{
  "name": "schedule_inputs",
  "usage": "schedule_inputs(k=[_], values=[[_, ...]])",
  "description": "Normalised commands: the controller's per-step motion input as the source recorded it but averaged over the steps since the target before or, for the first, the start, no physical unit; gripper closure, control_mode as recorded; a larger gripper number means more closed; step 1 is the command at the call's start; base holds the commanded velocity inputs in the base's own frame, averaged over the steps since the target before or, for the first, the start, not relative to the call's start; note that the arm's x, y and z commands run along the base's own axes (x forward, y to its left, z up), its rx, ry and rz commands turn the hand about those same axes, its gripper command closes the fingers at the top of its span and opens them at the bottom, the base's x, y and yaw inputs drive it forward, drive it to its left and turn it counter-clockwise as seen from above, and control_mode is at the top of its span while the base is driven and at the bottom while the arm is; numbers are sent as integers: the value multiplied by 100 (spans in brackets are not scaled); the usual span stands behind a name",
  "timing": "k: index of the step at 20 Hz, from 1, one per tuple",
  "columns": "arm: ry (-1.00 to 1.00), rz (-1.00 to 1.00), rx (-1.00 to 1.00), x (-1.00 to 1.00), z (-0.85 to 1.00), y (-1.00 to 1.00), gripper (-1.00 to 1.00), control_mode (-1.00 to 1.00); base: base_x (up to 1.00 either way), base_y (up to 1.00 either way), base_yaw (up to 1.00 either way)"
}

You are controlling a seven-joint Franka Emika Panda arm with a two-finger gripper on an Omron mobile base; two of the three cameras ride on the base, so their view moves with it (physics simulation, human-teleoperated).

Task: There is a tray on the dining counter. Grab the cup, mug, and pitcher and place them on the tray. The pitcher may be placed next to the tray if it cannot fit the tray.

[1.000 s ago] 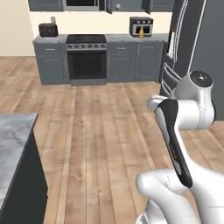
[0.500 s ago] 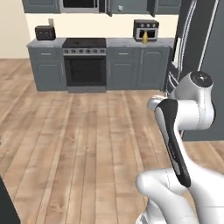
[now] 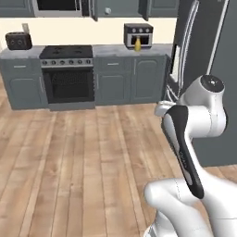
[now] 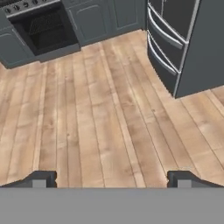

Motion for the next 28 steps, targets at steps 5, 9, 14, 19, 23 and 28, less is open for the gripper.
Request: schedule_inputs(k=[5,9,14,19,23,28], values=[[0,0,0,0,0,0,-100,100,100,-6,-46],[0,0,0,0,0,0,-100,100,100,50,-44],[0,0,0,0,0,0,-100,100,100,77,-35],[0,0,0,0,0,0,-100,100,100,100,-18],[0,0,0,0,0,0,-100,100,100,98,-13],[0,0,0,0,0,0,-100,100,100,6,1]])
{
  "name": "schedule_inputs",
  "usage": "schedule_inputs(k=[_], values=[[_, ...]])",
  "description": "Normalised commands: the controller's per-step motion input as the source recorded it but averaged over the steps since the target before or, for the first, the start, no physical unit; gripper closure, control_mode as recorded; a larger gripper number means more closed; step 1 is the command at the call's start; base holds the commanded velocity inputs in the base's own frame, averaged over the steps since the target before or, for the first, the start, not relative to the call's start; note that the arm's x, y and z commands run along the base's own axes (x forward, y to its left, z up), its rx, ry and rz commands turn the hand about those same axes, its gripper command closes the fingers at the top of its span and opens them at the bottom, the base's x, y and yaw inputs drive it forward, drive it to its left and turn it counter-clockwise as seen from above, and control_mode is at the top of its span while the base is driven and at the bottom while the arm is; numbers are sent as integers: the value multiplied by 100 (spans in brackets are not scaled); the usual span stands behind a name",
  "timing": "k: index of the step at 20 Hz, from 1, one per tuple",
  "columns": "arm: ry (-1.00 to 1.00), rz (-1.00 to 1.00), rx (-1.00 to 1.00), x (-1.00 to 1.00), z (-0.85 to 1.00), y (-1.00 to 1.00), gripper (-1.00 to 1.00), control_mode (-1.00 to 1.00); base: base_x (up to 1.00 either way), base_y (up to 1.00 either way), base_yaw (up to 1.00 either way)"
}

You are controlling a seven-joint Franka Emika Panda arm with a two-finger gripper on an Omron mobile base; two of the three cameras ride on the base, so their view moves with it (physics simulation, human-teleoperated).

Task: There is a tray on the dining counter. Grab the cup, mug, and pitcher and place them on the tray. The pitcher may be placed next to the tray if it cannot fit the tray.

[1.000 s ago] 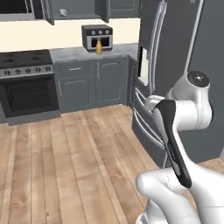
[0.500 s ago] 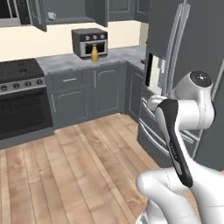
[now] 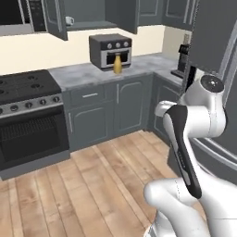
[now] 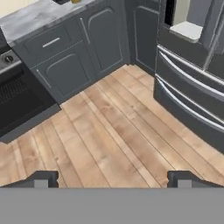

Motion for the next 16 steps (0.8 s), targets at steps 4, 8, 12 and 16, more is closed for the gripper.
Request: schedule_inputs(k=[4,8,12,16], values=[[0,0,0,0,0,0,-100,100,100,-5,7],[0,0,0,0,0,0,-100,100,100,0,11],[0,0,0,0,0,0,-100,100,100,-42,19],[0,0,0,0,0,0,-100,100,100,-78,17]])
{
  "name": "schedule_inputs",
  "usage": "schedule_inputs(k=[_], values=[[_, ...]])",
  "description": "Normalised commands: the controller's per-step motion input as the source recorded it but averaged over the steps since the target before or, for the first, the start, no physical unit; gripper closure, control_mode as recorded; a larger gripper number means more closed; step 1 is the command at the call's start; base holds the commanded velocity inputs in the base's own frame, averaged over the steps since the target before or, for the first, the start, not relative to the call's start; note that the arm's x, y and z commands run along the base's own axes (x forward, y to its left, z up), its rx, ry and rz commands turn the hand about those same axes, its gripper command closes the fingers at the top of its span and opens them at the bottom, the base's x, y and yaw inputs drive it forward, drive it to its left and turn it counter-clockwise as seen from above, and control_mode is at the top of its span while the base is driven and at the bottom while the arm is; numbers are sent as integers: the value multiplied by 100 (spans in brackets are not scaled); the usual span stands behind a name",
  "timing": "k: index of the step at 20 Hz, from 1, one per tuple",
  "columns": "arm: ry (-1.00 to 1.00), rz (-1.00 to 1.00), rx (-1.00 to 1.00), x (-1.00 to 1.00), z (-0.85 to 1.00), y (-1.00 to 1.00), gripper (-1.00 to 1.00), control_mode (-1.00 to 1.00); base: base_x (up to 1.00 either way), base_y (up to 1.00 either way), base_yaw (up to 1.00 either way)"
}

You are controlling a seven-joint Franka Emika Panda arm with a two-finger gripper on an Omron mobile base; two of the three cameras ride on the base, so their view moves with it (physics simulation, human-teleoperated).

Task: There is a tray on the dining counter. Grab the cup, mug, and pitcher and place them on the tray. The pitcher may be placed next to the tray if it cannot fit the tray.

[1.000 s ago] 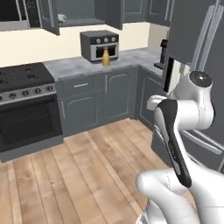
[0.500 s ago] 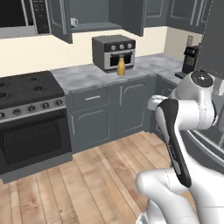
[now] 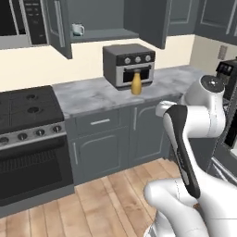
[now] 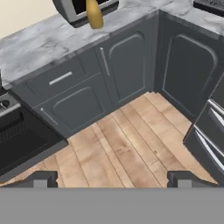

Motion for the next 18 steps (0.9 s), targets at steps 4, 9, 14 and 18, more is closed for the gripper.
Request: schedule_inputs(k=[4,9,14,18], values=[[0,0,0,0,0,0,-100,100,100,-62,14],[0,0,0,0,0,0,-100,100,100,45,1],[0,0,0,0,0,0,-100,100,100,24,2],[0,0,0,0,0,0,-100,100,100,-2,10]])
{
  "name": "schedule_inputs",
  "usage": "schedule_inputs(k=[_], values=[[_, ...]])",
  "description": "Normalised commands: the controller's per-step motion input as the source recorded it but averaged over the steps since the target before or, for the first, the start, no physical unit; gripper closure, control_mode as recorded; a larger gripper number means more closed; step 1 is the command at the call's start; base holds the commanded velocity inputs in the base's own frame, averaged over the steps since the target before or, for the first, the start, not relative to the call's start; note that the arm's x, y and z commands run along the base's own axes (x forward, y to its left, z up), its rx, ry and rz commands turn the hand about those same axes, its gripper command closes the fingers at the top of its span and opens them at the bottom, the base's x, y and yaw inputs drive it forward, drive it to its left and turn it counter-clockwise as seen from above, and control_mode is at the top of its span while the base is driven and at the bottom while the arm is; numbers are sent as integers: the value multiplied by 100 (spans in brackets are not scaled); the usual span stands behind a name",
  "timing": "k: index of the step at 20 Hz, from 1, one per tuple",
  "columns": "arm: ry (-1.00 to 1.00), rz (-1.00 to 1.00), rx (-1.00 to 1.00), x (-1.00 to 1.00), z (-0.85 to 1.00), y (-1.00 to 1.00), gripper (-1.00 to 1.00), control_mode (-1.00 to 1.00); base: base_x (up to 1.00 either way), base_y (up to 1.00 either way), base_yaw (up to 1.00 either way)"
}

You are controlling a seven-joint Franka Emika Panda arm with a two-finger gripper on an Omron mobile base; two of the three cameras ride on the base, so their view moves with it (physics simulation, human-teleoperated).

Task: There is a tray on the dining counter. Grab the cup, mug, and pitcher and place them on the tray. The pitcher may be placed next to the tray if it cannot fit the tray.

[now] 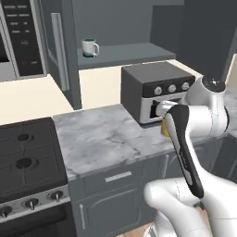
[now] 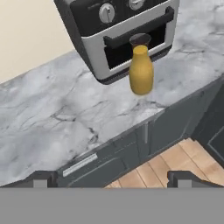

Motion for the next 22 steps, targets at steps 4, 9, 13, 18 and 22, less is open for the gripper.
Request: schedule_inputs(k=[4,9,13,18,22], values=[[0,0,0,0,0,0,-100,100,100,34,15],[0,0,0,0,0,0,-100,100,100,-3,29],[0,0,0,0,0,0,-100,100,86,-1,39],[0,0,0,0,0,0,-100,100,85,-4,31],[0,0,0,0,0,0,-100,100,84,0,27]])
